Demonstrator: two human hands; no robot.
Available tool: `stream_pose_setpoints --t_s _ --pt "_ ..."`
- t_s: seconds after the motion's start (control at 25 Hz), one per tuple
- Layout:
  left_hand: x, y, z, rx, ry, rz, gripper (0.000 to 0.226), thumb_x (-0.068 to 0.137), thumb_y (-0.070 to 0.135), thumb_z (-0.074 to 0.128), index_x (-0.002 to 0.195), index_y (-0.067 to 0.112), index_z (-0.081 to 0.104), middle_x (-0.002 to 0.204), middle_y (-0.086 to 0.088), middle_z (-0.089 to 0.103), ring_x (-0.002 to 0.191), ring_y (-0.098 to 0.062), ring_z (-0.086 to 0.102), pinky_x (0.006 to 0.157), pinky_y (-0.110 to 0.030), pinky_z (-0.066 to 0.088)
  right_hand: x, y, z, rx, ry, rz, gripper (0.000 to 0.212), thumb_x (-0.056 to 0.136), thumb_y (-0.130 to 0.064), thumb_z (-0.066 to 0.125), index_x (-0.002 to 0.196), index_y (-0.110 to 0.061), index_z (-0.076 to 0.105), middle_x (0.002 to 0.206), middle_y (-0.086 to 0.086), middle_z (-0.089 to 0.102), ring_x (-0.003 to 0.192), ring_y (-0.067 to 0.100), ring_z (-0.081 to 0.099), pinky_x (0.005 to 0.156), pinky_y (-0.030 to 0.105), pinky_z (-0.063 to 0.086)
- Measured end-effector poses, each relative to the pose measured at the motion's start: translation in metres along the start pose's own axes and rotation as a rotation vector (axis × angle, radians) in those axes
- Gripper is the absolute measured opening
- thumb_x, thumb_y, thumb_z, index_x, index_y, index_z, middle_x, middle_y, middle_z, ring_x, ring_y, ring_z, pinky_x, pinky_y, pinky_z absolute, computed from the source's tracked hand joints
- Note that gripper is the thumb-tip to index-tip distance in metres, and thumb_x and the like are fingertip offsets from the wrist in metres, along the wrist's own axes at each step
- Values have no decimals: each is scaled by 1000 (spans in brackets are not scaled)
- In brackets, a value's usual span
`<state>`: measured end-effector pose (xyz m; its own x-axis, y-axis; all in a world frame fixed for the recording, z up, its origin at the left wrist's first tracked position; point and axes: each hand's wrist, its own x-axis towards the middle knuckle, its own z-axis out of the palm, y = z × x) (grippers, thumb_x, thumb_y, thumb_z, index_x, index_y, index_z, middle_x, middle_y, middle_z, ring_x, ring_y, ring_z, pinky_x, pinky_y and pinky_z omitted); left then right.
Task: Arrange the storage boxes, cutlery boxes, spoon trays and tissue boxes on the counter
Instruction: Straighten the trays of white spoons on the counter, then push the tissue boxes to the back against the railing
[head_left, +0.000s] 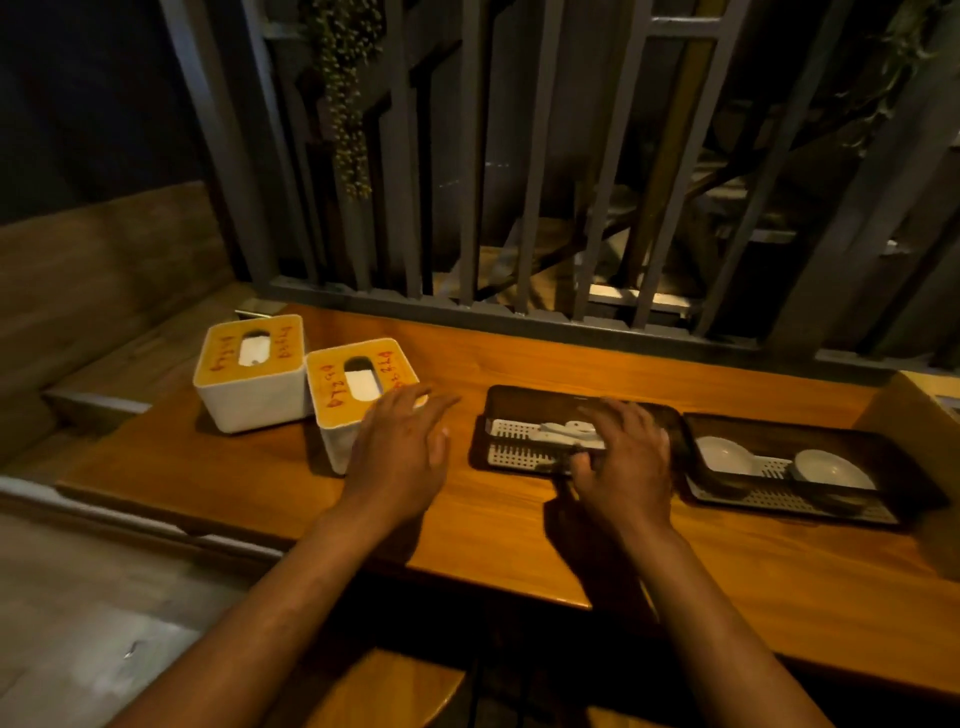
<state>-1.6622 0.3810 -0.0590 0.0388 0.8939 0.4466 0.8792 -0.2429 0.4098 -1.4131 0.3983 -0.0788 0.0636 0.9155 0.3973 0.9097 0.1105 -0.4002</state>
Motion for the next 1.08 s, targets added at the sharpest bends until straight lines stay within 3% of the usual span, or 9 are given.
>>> stream_pose_setpoints --t_s 0.16,0.24,0.4,0.56,0.72,0.92,1.08 --pt "12 -97 -62 -37 209 -155 34 96 16 52 127 27 60 135 -6 56 125 -26 47 102 -44 40 3 -109 17 191 -68 -157 43 83 -34 63 126 -30 61 135 -4 53 128 20 43 104 42 37" --pt "18 -143 -78 -36 183 -209 36 95 16 51 128 25 60 134 -8 57 124 -28 49 101 -46 42 1 -170 42 201 -63 -185 49 81 -49 60 126 -32 60 134 -4 53 126 22 46 100 41 41" --pt "30 -191 -81 48 68 -96 41 95 18 54 134 30 55 140 -4 53 130 -26 44 105 -45 39 -3 -260 103 -57 -164 -130 71 76 -75 53 132 -31 51 143 3 46 131 28 38 107 51 31" --pt "44 -194 -64 178 -97 85 52 97 29 52 145 39 37 156 -1 34 146 -26 22 117 -48 21 -9 -246 119 -72 -60 -128 42 82 -51 65 116 -27 58 135 4 53 128 25 45 112 51 28" --pt "54 -184 -51 239 -220 244 54 98 40 46 149 40 26 160 -3 24 149 -26 13 120 -47 11 0 -194 90 -13 -74 -110 46 79 -40 73 123 -32 61 140 -2 50 126 19 47 100 44 46" --pt "27 -147 -33 151 -270 184 62 98 40 46 150 46 12 162 -3 16 145 -28 23 115 -45 25 16 -157 66 -183 -161 -42 58 86 -33 69 140 -38 47 151 -11 42 137 17 41 111 46 37" --pt "30 -130 -25 161 -275 156 65 98 35 49 151 42 12 161 -6 16 143 -29 27 112 -43 30 14 -147 72 -100 -127 21 61 85 -32 69 141 -36 45 153 -10 39 136 18 43 110 50 38"
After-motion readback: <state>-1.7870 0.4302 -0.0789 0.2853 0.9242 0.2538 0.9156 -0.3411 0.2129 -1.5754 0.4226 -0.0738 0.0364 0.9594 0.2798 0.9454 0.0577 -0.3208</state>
